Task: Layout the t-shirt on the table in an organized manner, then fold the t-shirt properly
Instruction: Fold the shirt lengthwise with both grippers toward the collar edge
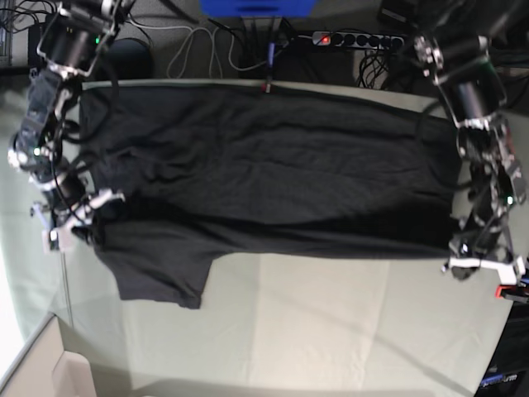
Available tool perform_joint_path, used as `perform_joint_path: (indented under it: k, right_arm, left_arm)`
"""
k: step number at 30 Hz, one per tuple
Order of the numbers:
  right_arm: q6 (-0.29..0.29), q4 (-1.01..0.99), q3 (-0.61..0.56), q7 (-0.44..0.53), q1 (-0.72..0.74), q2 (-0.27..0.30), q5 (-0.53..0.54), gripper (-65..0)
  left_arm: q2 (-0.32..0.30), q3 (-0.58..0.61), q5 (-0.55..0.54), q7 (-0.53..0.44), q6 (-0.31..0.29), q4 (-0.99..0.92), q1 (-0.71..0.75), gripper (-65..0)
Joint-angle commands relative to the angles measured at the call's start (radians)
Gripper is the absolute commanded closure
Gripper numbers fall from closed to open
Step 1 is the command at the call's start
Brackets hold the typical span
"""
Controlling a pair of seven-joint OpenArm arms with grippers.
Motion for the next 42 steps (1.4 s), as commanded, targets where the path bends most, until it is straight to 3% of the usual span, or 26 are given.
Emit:
perform_joint_path:
  k: [1,11,18,34,42]
  right_arm:
    - [0.002,0.024,0.002,0.031,-0.002,0.011,0.020,0.0]
    - [0.002,0.027,0.034,0.037,-0.112,0.029,0.020,0.0]
    - [0.002,0.021,0.128,0.037,-0.151,0.028,0.014,0.0]
    - [0.002,0.021,0.122,0.039,-0.275,0.023,0.017,0.0]
    - [0.002,0.020,0.120,0.039,-0.292,0.003,0.015,0.0]
  left_arm:
    - [-0.018,-0.003,-0.013,-0.023,-0.005,0.034,-0.007,-0.1]
    - [-0.018,-0.003,-0.013,-0.023,-0.005,0.132,0.114,-0.1]
    - [-0.017,-0.003,-0.013,-0.023,-0.005,0.152,0.171,-0.1]
    - [-0.038,-0.003,-0.013,-0.023,-0.005,0.135,0.290,-0.1]
    - [-0.038,-0.003,-0.011,-0.023,-0.005,0.028,0.289,-0.5]
